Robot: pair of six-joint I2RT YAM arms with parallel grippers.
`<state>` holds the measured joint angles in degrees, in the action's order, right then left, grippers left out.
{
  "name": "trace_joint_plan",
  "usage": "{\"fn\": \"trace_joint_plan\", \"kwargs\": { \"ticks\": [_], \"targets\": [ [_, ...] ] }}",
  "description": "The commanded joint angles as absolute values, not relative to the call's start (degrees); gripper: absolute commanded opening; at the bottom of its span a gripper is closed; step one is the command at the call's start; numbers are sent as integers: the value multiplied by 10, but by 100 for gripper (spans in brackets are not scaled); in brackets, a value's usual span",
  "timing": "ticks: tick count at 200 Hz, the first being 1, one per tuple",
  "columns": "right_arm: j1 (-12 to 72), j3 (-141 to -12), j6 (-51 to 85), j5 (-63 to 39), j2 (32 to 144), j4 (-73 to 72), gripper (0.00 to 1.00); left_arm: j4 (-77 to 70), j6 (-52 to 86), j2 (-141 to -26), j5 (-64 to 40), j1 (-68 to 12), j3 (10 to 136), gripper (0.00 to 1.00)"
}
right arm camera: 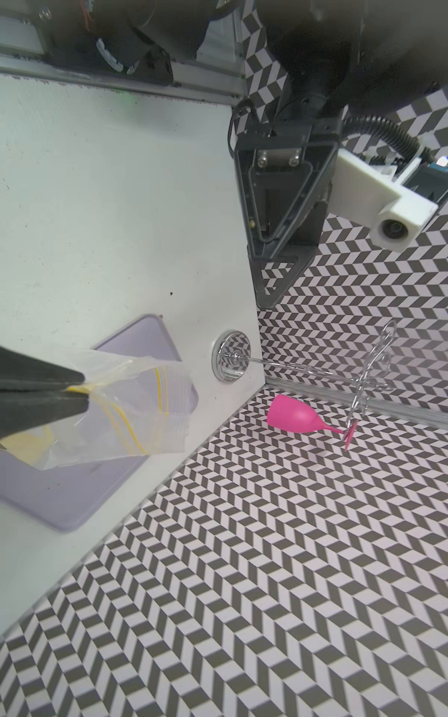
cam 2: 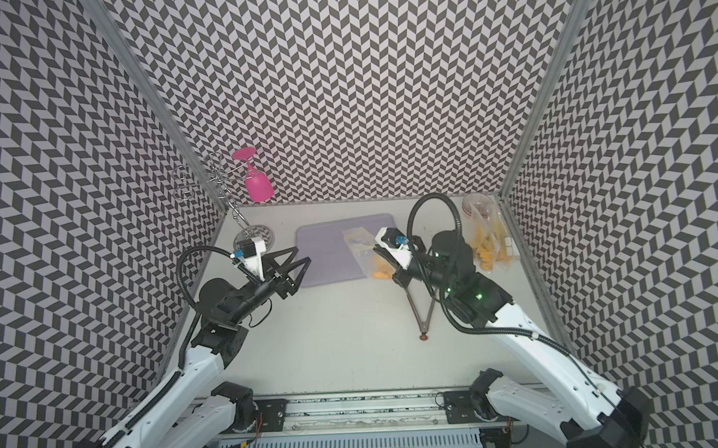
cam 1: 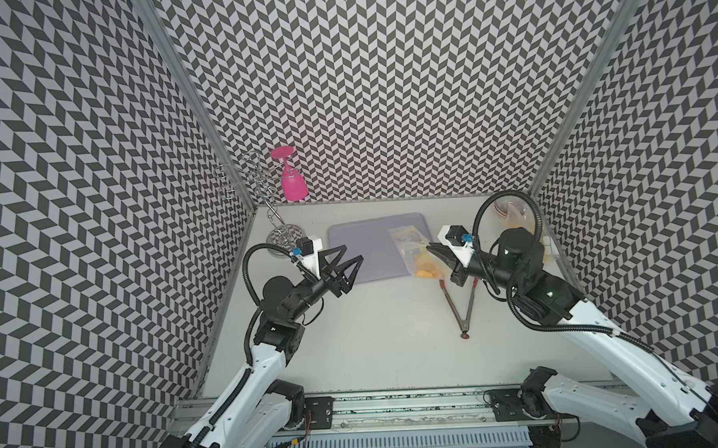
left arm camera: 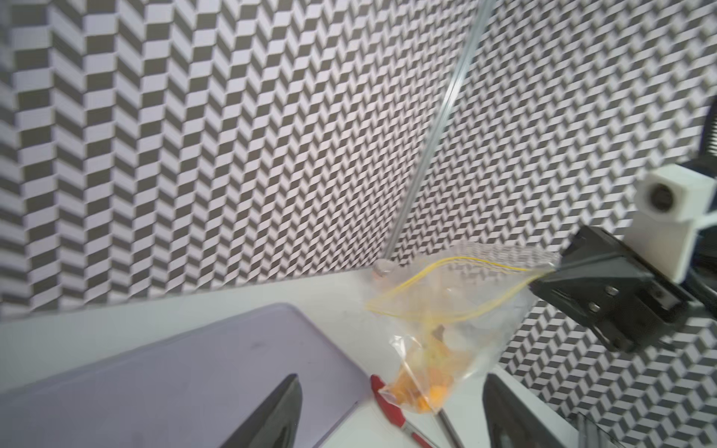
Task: Put the cookies into a resealable bag to prevent moisture
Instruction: Place the ziploc bag at the center of the board.
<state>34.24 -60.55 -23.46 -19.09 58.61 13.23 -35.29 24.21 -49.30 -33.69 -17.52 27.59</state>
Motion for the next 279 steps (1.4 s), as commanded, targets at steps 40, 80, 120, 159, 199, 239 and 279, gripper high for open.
{"fn": "trace_joint_plan", "kwargs": {
  "ticks": [40,80,120,159,199,239,279],
  "targets": [
    [330,-760,-346,-297,610,279,0,-391,65,-490,-448,-246,303,68],
    [330,-760,-336,-409,587,236,0,-386,67,-500,-449,-257,306,68],
    [330,-761,-319,-480,578,209,0,-408,89,-507,-459,-260,303,68],
    [330,-760,-320,-514,575,212,1,-422,100,-509,-476,-262,303,67],
    [330,-758,-311,-507,561,194,1,-411,100,-516,-464,-262,303,67],
    [330,-753,-319,-502,561,209,2,-441,117,-508,-494,-262,303,61],
    [330,-747,-318,-505,560,210,2,-448,121,-509,-516,-263,308,55]
  ]
}}
